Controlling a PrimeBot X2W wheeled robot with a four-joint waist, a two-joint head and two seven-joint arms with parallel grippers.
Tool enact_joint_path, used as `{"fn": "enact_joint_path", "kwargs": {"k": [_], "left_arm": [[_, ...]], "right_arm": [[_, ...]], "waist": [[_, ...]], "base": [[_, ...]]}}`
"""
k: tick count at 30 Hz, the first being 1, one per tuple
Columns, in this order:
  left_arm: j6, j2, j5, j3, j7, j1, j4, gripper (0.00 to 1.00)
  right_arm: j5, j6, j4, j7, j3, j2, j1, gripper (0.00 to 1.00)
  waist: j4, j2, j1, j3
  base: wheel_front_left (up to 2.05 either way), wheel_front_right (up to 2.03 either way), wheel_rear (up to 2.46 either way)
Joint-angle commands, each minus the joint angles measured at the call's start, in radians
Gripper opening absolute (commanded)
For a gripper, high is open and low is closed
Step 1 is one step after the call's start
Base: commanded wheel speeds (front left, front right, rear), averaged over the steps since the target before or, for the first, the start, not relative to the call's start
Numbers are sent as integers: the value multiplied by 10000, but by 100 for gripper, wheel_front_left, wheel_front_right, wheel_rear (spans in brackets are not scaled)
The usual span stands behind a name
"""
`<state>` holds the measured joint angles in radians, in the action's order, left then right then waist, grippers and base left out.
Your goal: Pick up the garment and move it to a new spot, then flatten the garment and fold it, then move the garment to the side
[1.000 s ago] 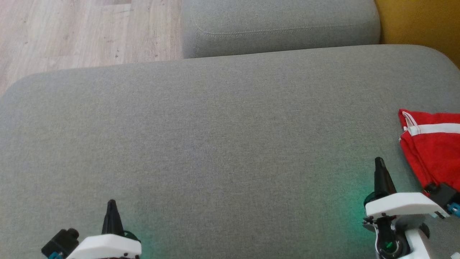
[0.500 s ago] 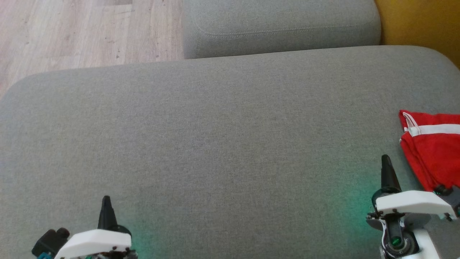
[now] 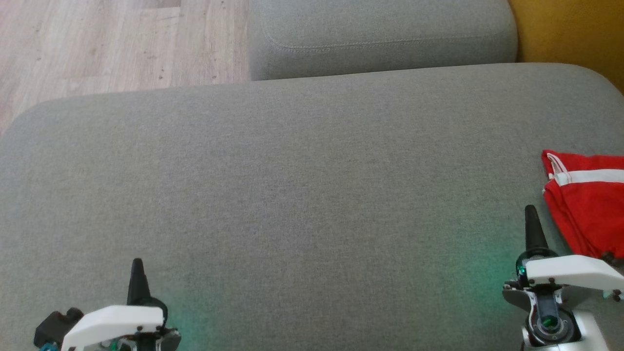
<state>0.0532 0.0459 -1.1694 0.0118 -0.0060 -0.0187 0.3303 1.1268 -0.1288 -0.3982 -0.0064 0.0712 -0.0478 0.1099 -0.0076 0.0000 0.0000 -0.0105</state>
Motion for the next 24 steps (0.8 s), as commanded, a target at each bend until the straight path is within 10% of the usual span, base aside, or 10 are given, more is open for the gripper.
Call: {"fn": "enact_joint_path", "kwargs": {"k": [1, 24], "left_arm": [[84, 36, -266, -330, 76, -509, -375, 0], [501, 40, -2751, -893, 754, -742, -660, 0]], "right_arm": [[318, -13, 446, 89, -85, -27, 177, 0], [3032, -17, 1102, 758, 224, -25, 59, 0]], "waist": [[2, 0, 0, 2], [47, 0, 0, 45]], "base": [[0, 0, 0], [0, 0, 0]]}}
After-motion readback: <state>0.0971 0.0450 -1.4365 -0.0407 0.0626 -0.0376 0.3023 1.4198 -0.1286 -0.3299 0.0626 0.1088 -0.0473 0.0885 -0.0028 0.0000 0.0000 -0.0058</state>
